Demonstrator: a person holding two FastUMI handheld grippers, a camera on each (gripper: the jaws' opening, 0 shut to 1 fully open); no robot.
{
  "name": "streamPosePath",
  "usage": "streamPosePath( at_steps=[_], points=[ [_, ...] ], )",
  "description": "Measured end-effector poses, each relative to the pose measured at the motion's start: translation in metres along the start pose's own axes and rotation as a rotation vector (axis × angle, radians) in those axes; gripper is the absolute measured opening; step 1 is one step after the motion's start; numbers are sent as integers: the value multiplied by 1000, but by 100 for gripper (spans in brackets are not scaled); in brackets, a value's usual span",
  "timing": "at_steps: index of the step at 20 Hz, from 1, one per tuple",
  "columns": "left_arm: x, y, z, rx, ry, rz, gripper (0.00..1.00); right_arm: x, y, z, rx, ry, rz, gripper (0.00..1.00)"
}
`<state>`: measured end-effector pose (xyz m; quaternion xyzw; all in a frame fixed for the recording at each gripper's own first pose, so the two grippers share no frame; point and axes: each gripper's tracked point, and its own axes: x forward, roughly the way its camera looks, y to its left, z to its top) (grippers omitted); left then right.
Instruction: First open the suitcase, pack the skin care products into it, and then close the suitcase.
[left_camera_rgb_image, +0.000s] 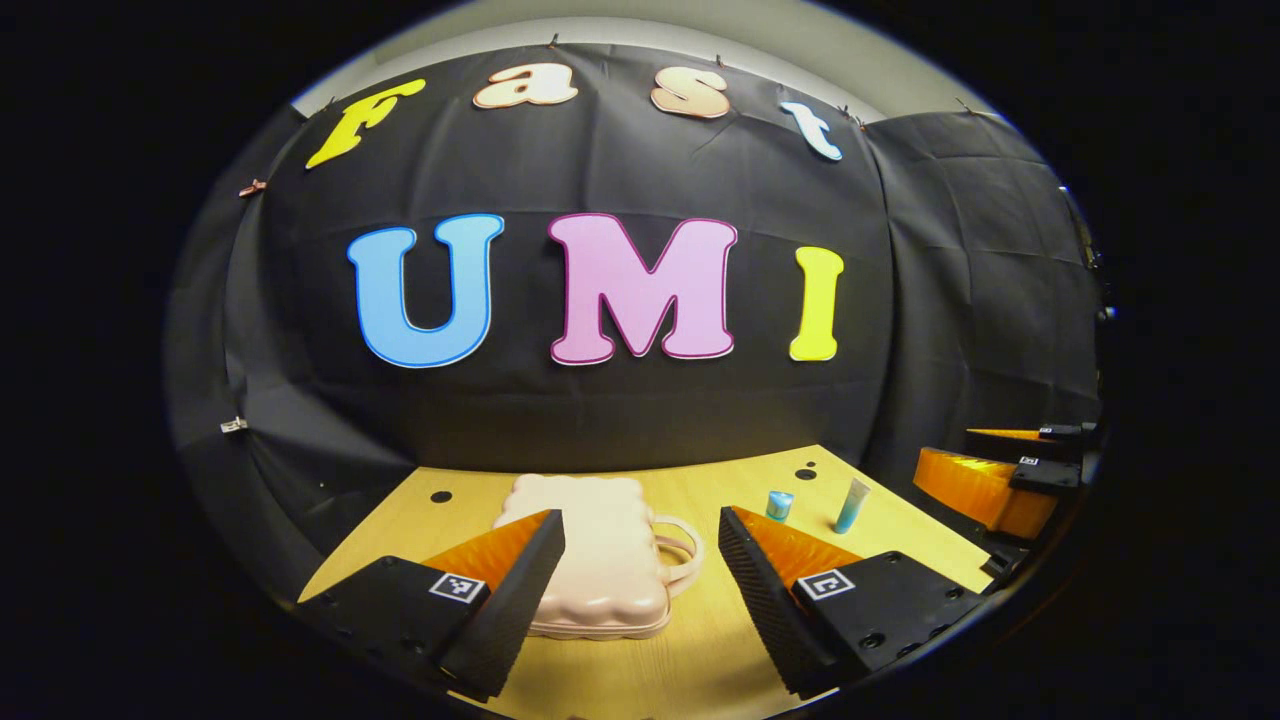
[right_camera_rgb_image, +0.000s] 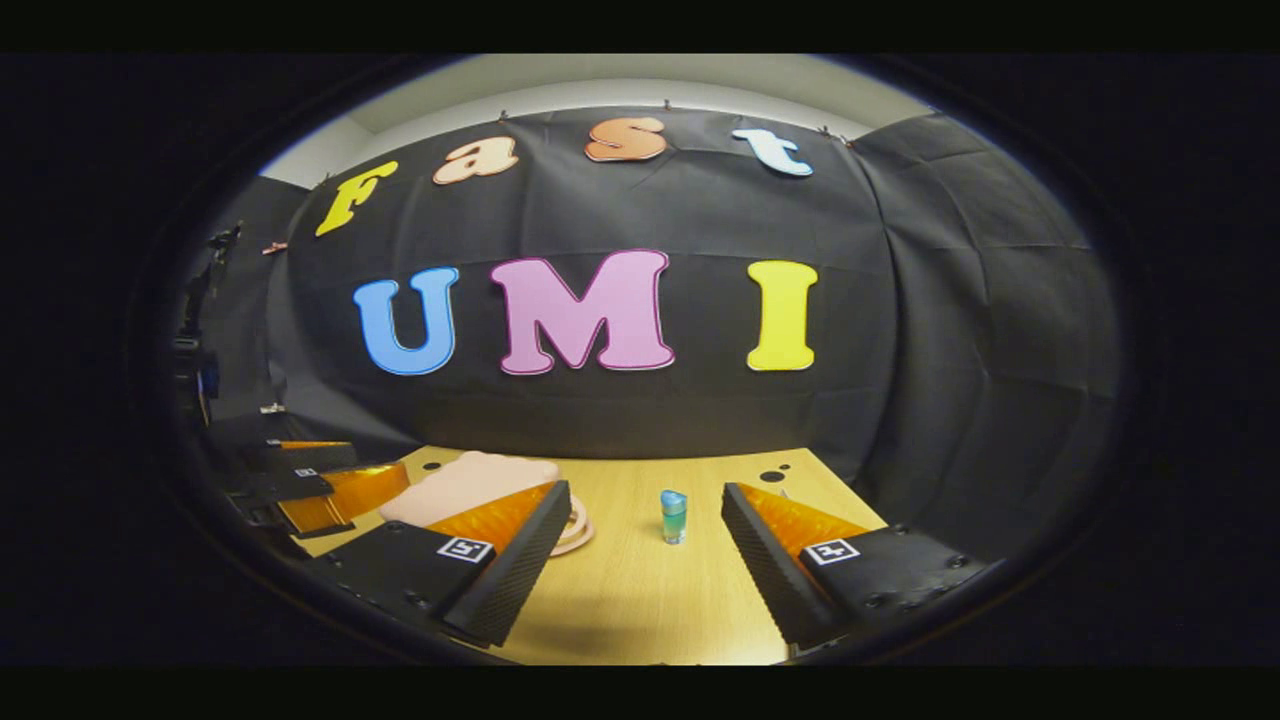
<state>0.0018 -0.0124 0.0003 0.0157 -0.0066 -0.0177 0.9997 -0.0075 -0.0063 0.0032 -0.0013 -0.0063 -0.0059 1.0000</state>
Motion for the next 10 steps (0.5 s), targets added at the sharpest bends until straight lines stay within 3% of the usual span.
streamPosePath(
  at_steps=[7, 8, 10],
  points=[
    [80, -60, -32, 29, 97, -97, 98, -9, -31, -15, -43, 28, -47, 96],
    [96, -68, -41, 34, 120, -105, 98, -10, -36, -20, -43, 42, -51, 92],
    [128, -79, -64, 32, 187, -96, 98, -9, -47, -30, -36, 69, -65, 96]
  ],
)
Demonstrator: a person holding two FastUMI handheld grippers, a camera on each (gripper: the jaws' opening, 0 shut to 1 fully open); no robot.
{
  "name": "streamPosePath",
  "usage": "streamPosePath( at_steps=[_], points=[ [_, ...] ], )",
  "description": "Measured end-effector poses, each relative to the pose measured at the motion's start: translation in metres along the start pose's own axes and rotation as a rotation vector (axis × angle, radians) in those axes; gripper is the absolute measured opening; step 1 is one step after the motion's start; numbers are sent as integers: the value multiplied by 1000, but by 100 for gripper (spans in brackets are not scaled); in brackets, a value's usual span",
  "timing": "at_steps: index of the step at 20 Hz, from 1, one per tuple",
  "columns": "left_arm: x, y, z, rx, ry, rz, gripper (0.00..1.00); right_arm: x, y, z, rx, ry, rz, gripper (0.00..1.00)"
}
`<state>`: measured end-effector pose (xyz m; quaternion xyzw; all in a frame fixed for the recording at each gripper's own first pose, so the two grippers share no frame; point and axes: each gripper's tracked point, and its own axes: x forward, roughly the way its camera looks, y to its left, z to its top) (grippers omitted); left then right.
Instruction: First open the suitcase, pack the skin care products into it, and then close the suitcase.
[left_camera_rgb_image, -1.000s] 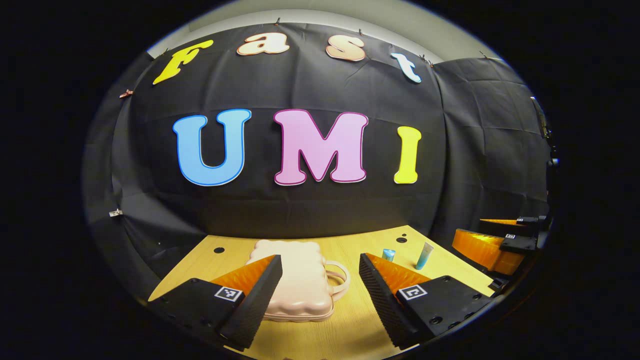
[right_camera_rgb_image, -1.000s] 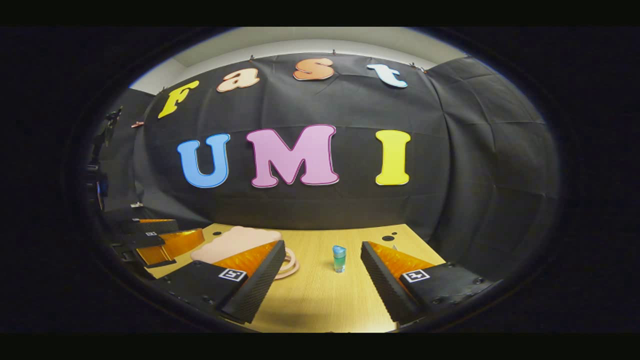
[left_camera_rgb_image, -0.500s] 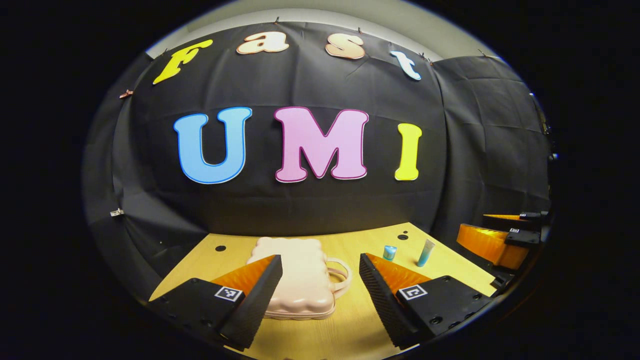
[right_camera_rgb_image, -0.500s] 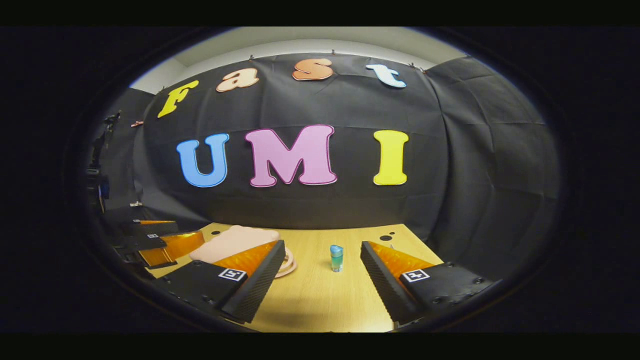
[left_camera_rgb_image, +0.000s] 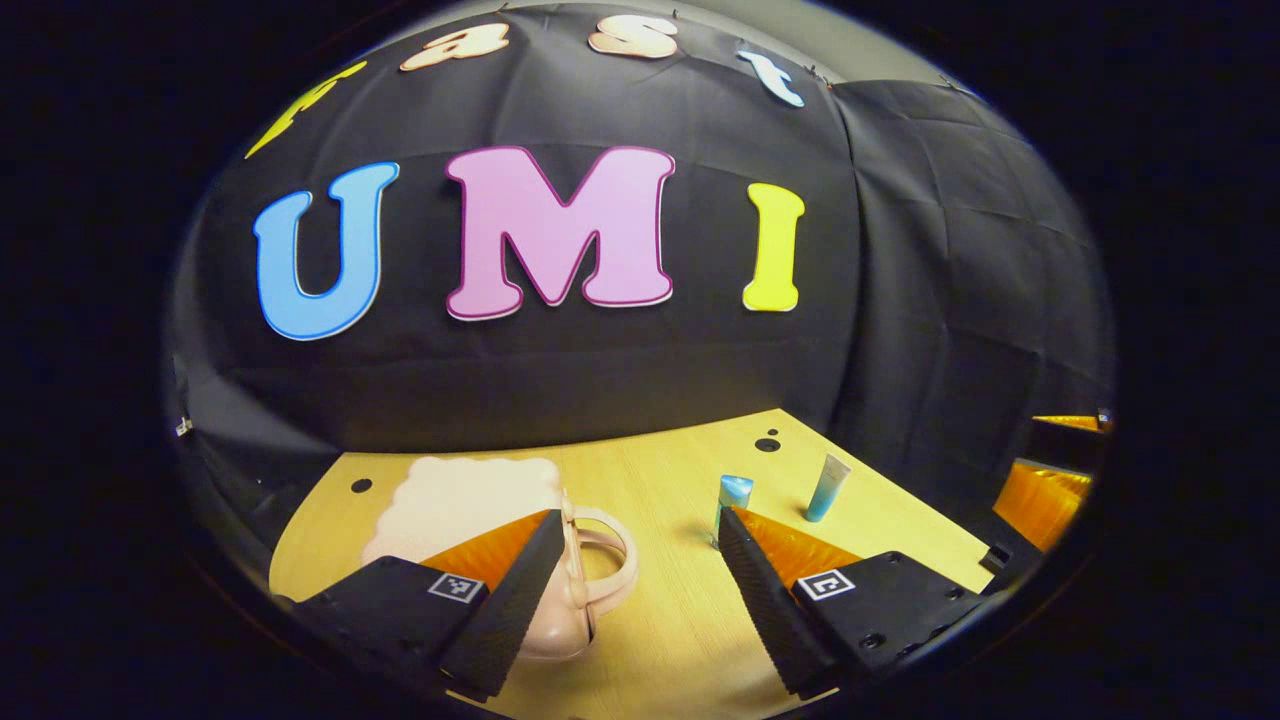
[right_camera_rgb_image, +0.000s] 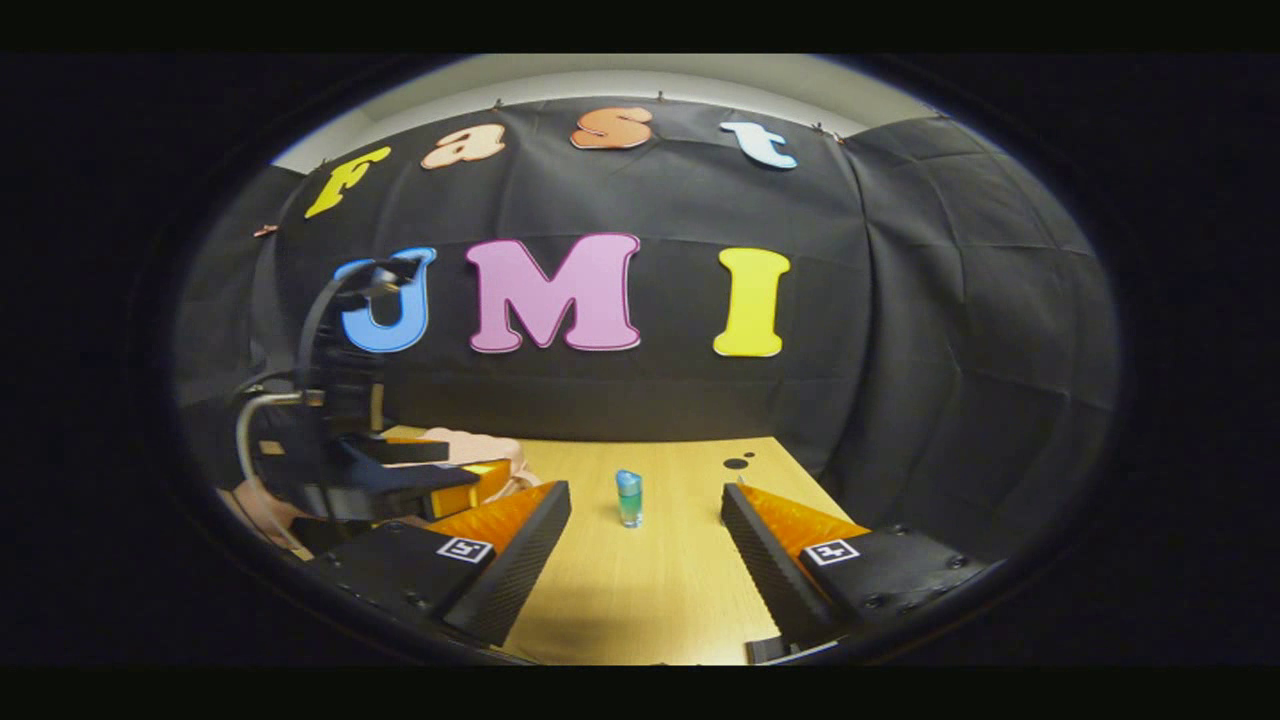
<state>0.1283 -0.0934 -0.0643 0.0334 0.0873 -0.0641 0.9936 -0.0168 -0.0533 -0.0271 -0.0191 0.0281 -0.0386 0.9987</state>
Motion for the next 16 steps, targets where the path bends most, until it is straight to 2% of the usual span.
streamPosePath(
  at_steps=[6, 10, 13, 16],
  points=[
    [94, -2, -53, -53, 170, 82, 94, 16, -31, -28, 22, 76, -34, 96],
    [129, -8, -74, -76, 239, 119, 93, 31, -44, -40, 42, 115, -38, 96],
    [147, -1, -99, -98, 314, 188, 80, 42, -46, -42, 48, 124, -28, 96],
    [157, 14, -118, -115, 378, 266, 73, 51, -45, -49, 56, 141, -9, 96]
  ],
)
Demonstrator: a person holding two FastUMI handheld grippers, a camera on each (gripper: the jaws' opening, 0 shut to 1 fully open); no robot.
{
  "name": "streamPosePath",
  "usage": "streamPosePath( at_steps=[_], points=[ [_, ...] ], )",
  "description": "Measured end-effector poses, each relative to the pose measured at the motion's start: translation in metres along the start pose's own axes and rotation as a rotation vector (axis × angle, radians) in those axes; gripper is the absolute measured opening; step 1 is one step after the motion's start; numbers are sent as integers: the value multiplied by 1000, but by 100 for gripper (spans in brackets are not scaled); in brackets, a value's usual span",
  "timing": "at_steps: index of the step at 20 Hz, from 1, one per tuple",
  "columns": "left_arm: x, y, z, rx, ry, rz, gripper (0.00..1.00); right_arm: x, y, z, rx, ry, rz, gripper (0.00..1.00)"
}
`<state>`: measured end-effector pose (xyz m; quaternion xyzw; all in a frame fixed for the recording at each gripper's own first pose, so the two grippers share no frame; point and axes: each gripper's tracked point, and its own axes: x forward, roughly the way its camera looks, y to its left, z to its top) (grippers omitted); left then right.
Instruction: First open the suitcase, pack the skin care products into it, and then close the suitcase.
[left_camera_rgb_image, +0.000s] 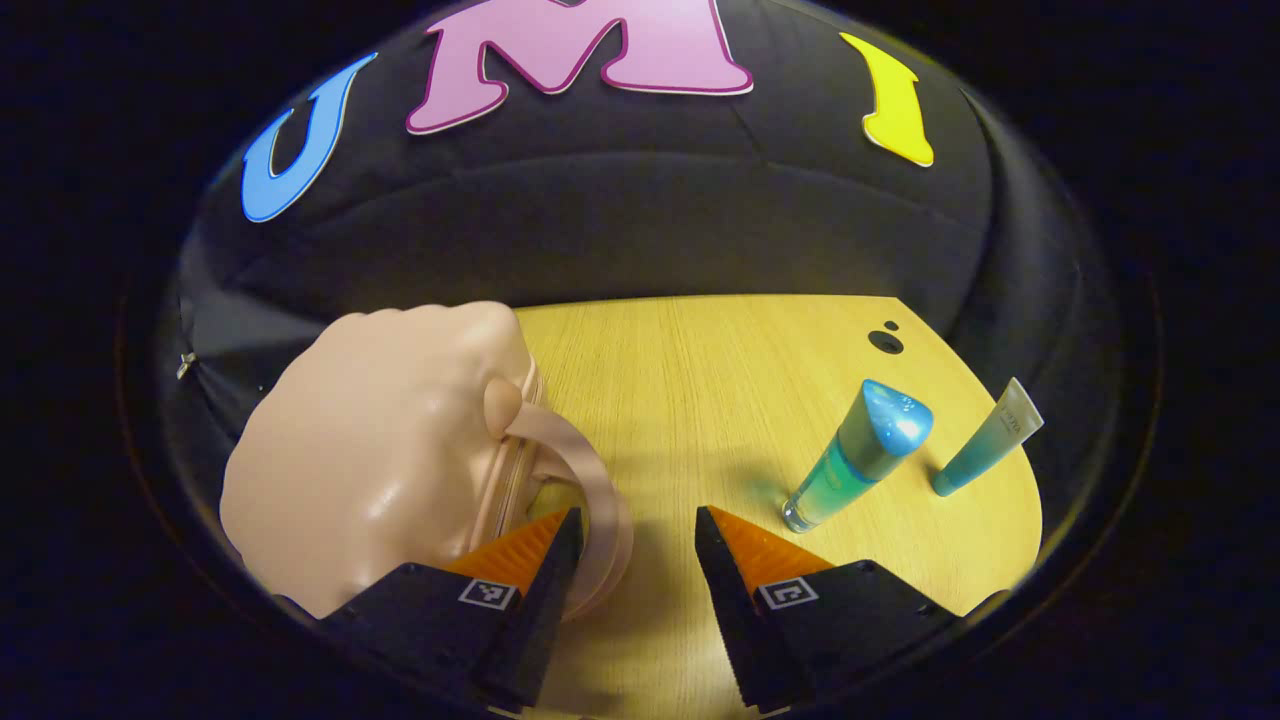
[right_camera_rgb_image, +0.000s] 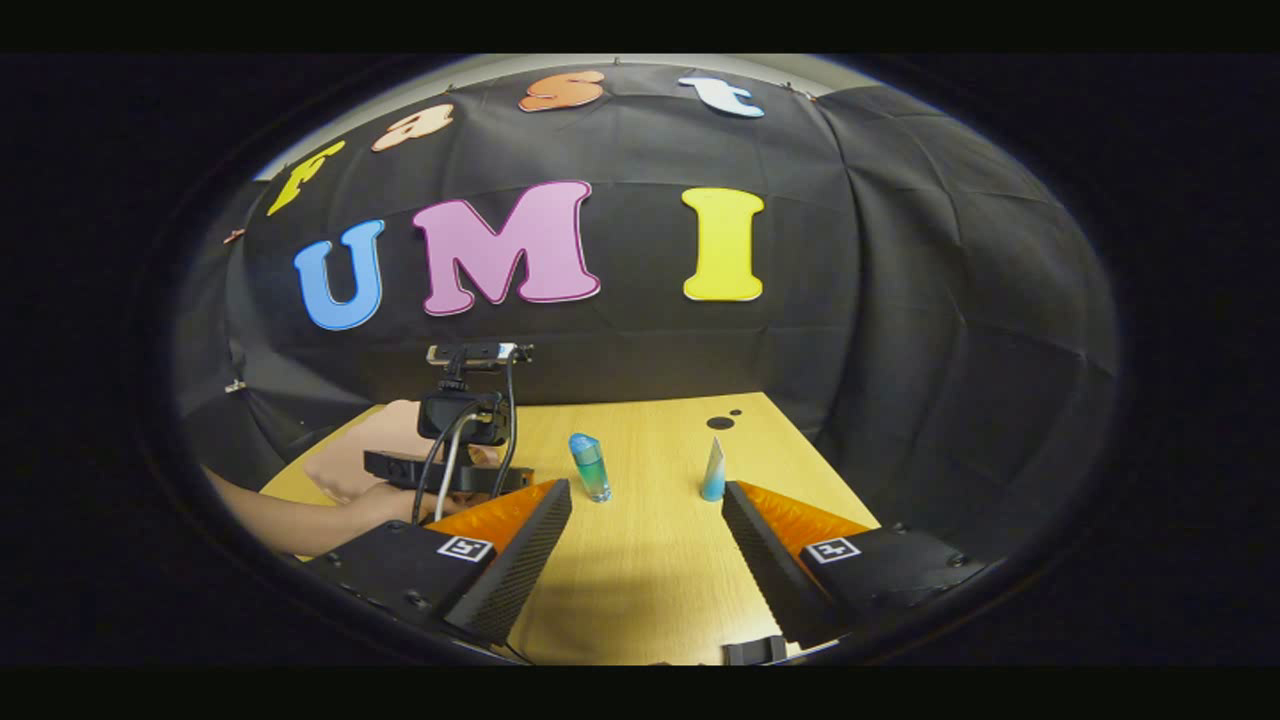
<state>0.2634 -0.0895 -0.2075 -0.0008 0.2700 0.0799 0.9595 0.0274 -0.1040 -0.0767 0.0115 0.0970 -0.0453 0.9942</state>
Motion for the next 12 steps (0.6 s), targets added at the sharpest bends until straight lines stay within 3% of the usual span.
streamPosePath(
  at_steps=[3, 4, 5, 6, 8, 11, 12],
  points=[
    [15, 17, -6, -46, 39, 18, 46, 8, 1, -10, 19, 28, 9, 97],
    [11, 13, -1, -84, 35, -25, 28, 12, 3, -16, 32, 45, 17, 98],
    [5, 8, 7, -71, 12, -80, 23, 16, 7, -17, 33, 57, 30, 90],
    [-1, 7, 16, -28, -12, -103, 18, 17, 10, -15, 27, 53, 39, 98],
    [-13, 11, 32, -5, -46, -118, 12, 21, 15, -8, 0, 33, 52, 98],
    [-48, 21, 59, -137, -58, -197, 6, 30, 24, -3, -11, 22, 70, 98],
    [-63, 29, 75, -167, -74, -215, 9, 33, 31, -4, -5, 28, 81, 98]
  ],
)
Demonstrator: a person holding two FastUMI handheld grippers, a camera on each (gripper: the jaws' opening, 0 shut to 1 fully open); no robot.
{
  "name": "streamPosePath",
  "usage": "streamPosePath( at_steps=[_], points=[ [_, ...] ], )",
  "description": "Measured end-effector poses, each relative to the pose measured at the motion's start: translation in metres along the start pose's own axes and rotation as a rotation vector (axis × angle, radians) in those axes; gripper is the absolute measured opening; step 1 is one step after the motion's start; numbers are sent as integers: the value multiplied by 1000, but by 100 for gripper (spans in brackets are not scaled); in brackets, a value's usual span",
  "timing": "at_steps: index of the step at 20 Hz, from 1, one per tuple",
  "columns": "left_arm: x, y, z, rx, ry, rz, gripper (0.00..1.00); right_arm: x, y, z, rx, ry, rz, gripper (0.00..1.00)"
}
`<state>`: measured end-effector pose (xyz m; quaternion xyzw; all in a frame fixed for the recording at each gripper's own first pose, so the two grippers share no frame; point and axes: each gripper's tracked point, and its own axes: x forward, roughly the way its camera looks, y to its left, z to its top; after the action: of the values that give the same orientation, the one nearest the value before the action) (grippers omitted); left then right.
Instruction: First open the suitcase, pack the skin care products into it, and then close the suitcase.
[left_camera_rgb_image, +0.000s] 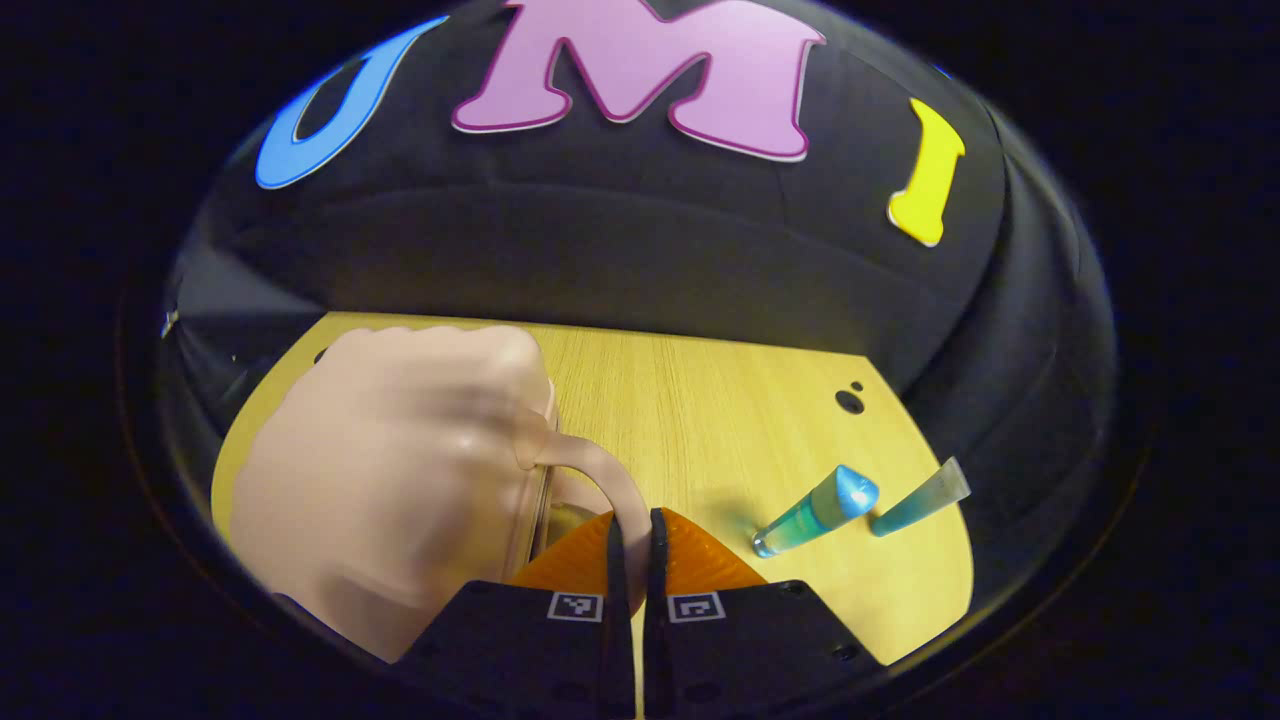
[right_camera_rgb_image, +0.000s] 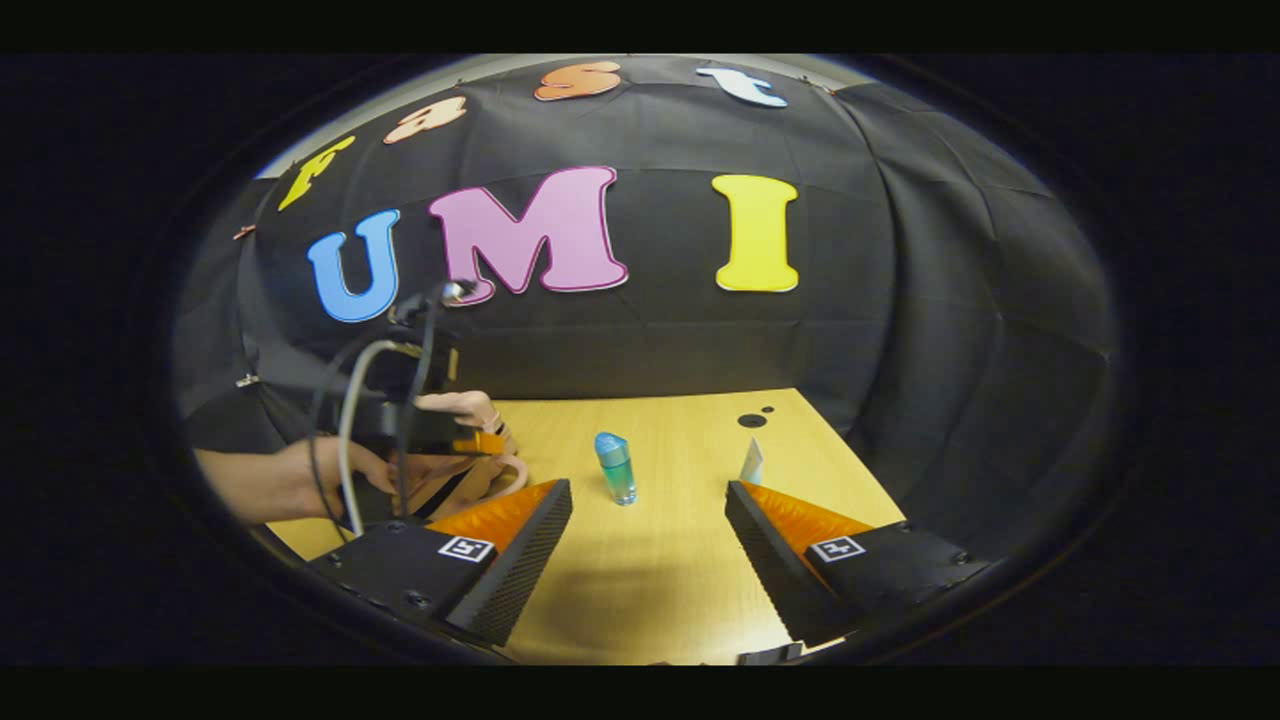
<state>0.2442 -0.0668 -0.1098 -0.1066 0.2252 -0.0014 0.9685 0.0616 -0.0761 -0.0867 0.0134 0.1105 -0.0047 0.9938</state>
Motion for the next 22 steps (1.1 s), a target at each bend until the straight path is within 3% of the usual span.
streamPosePath(
  at_steps=[1, 3, 4, 5, 6, 8, 12, 16, 17, 18, 19, 22],
  points=[
    [-16, 7, 18, -1, -26, -11, 5, 4, 8, 0, 3, 5, 15, 98],
    [-46, 24, 57, 38, -76, -2, 9, 8, 26, 4, -6, 2, 46, 98],
    [-61, 38, 79, 50, -95, 4, 9, 10, 36, 7, -13, -4, 64, 89],
    [-77, 53, 97, 39, -106, 4, 9, 12, 46, 10, -17, -9, 86, 89],
    [-88, 68, 112, 12, -117, -2, 9, 15, 59, 10, -21, -10, 112, 98],
    [-110, 112, 137, -21, -129, 10, 9, 17, 82, 10, -35, -5, 166, 98],
    [-135, 209, 175, 35, -189, 142, 9, 16, 115, 8, -62, 7, 251, 98],
    [-146, 316, 179, 71, -206, 309, 9, 16, 142, -6, -118, 66, 334, 98],
    [-146, 348, 178, 87, -208, 364, 9, 18, 146, -6, -141, 69, 344, 89],
    [-147, 381, 175, 107, -206, 424, 8, 19, 148, -7, -156, 72, 349, 89],
    [-148, 407, 170, 121, -196, 459, 8, 22, 151, -9, -162, 79, 352, 98],
    [-129, 472, 142, 76, -149, 496, 8, 30, 162, -18, -176, 116, 353, 98]
  ],
)
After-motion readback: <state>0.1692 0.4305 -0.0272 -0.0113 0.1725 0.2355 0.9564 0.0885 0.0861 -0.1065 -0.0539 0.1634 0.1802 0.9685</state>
